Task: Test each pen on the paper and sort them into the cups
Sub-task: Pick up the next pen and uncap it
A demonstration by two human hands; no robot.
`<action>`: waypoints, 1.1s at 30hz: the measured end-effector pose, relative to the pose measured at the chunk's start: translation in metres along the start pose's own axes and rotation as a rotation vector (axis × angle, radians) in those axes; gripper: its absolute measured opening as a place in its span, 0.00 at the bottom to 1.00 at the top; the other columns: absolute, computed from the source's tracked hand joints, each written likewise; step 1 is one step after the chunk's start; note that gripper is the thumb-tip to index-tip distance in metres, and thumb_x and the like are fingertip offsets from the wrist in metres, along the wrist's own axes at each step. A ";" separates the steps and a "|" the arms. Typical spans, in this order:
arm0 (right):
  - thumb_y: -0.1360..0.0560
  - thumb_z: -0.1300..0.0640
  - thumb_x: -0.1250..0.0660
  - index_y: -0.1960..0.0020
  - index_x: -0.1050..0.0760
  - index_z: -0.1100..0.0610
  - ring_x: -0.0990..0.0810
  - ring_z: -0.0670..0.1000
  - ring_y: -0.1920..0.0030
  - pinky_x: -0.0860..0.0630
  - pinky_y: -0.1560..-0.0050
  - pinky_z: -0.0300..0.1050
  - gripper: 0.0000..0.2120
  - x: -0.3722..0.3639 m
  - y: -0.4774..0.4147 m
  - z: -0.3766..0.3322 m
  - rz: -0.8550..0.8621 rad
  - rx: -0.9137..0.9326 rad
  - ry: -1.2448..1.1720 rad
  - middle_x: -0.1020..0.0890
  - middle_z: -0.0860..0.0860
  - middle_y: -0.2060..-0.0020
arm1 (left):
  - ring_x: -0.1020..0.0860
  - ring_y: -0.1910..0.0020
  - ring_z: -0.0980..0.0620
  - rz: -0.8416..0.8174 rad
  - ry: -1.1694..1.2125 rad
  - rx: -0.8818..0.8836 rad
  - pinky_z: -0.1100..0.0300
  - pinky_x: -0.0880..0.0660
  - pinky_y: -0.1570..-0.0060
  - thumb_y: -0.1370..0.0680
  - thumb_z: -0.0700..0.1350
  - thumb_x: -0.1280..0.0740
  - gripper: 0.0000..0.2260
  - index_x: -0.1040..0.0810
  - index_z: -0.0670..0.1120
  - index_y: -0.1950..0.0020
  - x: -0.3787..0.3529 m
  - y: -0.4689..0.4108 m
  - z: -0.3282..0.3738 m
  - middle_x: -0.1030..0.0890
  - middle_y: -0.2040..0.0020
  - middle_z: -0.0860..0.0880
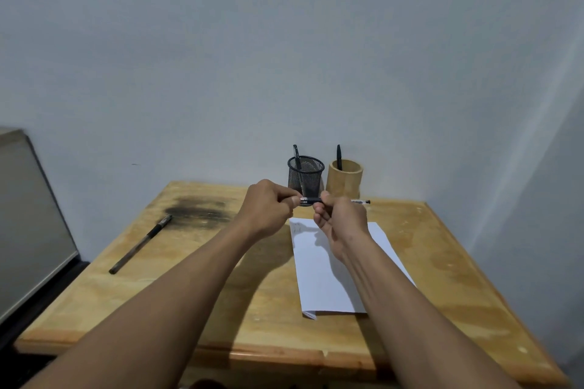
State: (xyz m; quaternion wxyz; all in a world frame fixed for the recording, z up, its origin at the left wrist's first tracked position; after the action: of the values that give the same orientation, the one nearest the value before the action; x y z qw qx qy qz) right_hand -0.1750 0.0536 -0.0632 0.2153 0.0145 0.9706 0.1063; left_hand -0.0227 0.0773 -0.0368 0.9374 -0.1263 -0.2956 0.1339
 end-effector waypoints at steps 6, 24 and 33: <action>0.21 0.65 0.34 0.54 0.22 0.65 0.26 0.46 0.73 0.26 0.70 0.37 0.04 0.003 -0.006 0.003 0.001 0.032 0.050 0.23 0.55 0.69 | 0.19 0.67 0.49 -0.056 0.023 0.006 0.50 0.17 0.51 0.23 0.40 0.30 0.06 0.13 0.43 0.55 -0.003 -0.008 -0.005 0.17 0.67 0.45; 0.21 0.67 0.38 0.55 0.24 0.63 0.27 0.47 0.74 0.24 0.73 0.36 0.06 -0.003 -0.017 0.004 0.086 -0.067 -0.002 0.24 0.54 0.72 | 0.16 0.60 0.46 0.001 -0.063 -0.058 0.54 0.19 0.51 0.24 0.41 0.29 0.05 0.13 0.45 0.54 -0.006 -0.018 -0.010 0.14 0.61 0.45; 0.22 0.65 0.35 0.58 0.23 0.63 0.26 0.46 0.76 0.24 0.72 0.38 0.07 -0.003 -0.025 0.007 0.117 -0.007 0.039 0.23 0.53 0.73 | 0.18 0.66 0.52 -0.059 0.096 0.073 0.47 0.17 0.50 0.24 0.41 0.29 0.06 0.13 0.43 0.58 -0.008 -0.030 -0.024 0.16 0.65 0.49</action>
State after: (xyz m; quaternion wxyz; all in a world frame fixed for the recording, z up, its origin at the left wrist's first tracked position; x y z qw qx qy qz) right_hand -0.1691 0.0308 -0.0736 0.1896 0.0683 0.9718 0.1222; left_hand -0.0095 0.0431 -0.0511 0.9581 -0.0893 -0.2486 0.1108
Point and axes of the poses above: each hand's wrist, its own y-axis away from the middle knuckle, its own x-axis out of the back of the hand, z = x × y, the point moved 5 cm from there along -y, towards the middle knuckle
